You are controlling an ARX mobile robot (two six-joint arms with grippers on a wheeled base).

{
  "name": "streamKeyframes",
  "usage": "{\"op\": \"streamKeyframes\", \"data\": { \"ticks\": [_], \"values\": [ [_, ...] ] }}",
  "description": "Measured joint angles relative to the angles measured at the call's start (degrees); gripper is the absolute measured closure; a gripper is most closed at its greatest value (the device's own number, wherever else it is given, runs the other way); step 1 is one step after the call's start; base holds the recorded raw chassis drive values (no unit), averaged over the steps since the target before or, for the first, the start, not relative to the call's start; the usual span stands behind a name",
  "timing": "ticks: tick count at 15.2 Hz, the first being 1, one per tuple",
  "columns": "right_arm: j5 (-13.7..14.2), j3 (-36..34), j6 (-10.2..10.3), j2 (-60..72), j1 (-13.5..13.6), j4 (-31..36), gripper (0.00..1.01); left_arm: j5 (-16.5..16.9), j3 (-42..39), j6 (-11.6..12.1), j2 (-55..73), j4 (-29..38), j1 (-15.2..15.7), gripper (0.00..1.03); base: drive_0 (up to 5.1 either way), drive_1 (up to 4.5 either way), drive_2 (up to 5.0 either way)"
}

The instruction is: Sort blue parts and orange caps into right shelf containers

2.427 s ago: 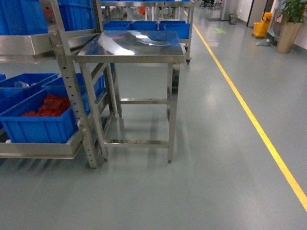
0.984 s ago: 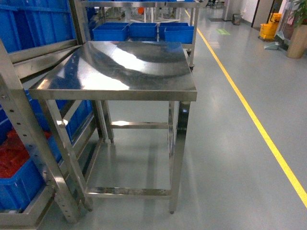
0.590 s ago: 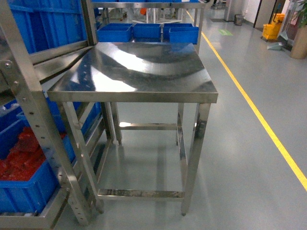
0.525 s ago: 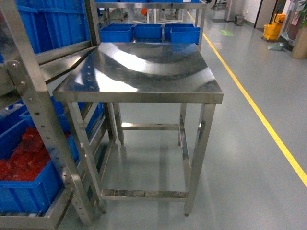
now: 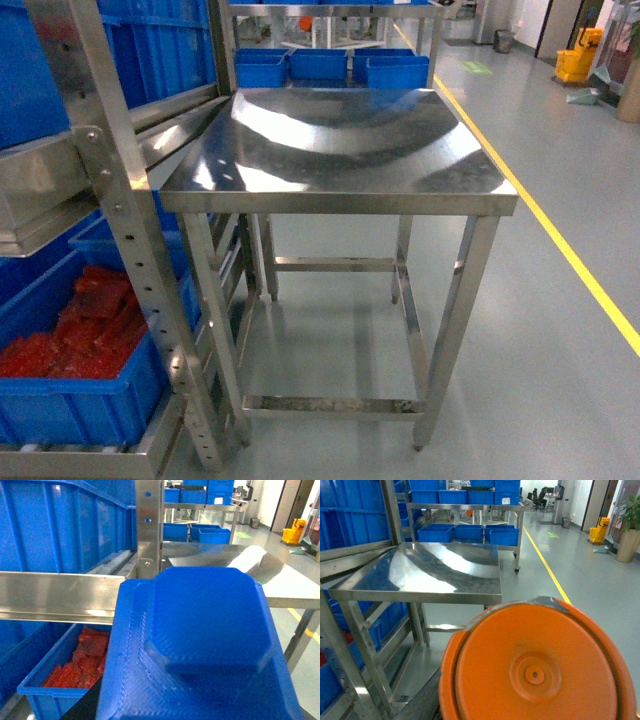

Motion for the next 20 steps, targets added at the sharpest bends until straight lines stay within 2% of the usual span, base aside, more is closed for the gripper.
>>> {"op": "streamKeyframes", "data": {
  "ticks": [20],
  "values": [
    [-0.1,0.0,0.0,0.0,0.0,0.0,0.58,0.0,0.0,0.0,0.0,0.0,0.0,0.61,-0.1,2.56,-2.8]
  ]
}}
